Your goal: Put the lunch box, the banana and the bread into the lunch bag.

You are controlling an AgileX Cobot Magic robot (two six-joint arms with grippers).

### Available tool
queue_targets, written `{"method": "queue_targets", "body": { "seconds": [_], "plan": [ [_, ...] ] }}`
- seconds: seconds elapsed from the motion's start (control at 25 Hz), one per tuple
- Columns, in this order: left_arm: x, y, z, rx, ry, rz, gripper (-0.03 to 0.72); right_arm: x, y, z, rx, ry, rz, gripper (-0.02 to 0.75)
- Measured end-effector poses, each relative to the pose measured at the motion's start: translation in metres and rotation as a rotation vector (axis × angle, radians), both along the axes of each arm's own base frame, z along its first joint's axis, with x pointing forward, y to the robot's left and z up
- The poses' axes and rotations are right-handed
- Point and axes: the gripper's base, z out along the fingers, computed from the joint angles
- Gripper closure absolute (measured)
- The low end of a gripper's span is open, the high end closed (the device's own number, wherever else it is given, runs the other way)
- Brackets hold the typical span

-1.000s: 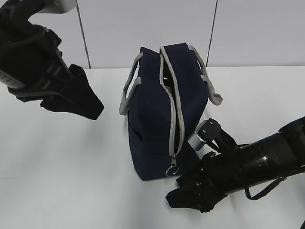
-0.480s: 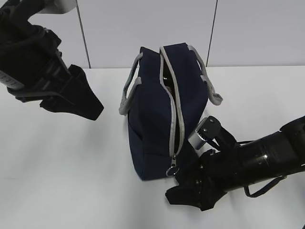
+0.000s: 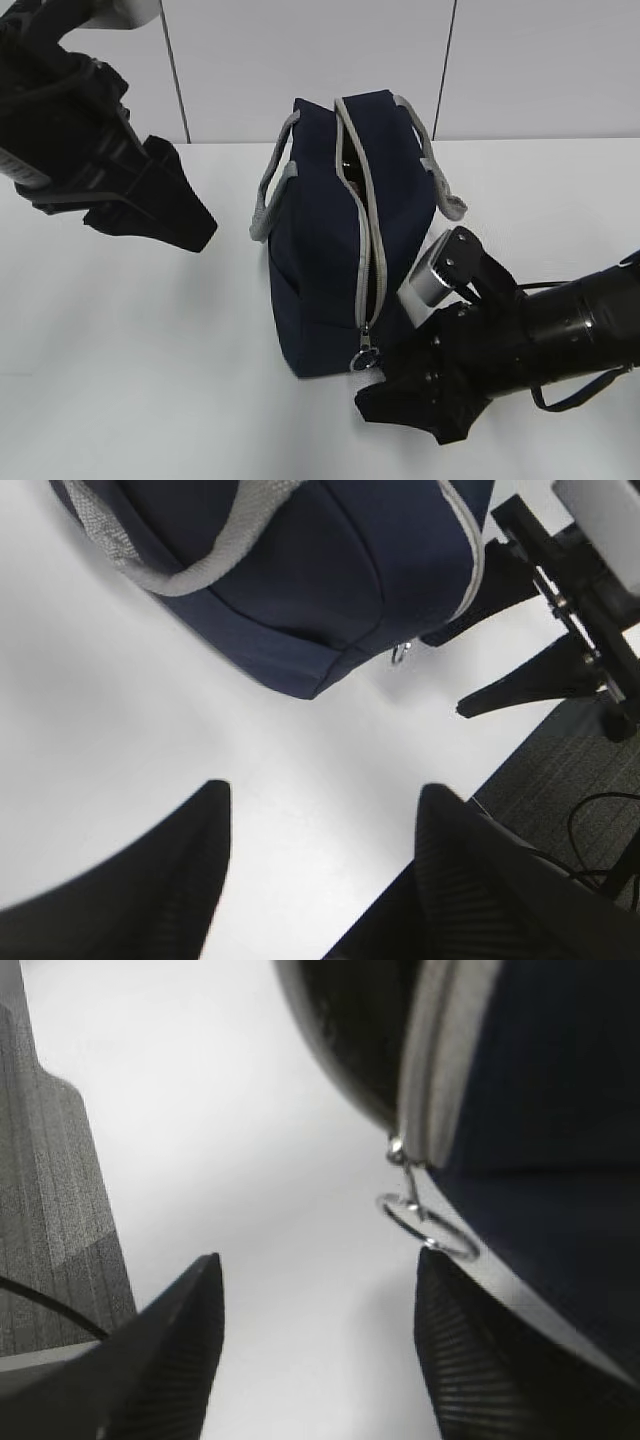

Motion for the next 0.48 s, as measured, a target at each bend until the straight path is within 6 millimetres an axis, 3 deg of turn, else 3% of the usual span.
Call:
{"method": "queue_targets", "body": {
  "seconds": [0.16,0.48],
  "plan": [
    [0.0,0.0,0.0,0.0,0.0,0.0,0.274,-0.0067,-0.0028,-0.0061,0.003,-0.024,-0.012,0.291],
    [0.0,0.0,0.0,0.0,0.0,0.0,0.274,-0.0016,-0.0032,-0.0045,0.017,-0.105,-0.046,0.291]
  ]
}}
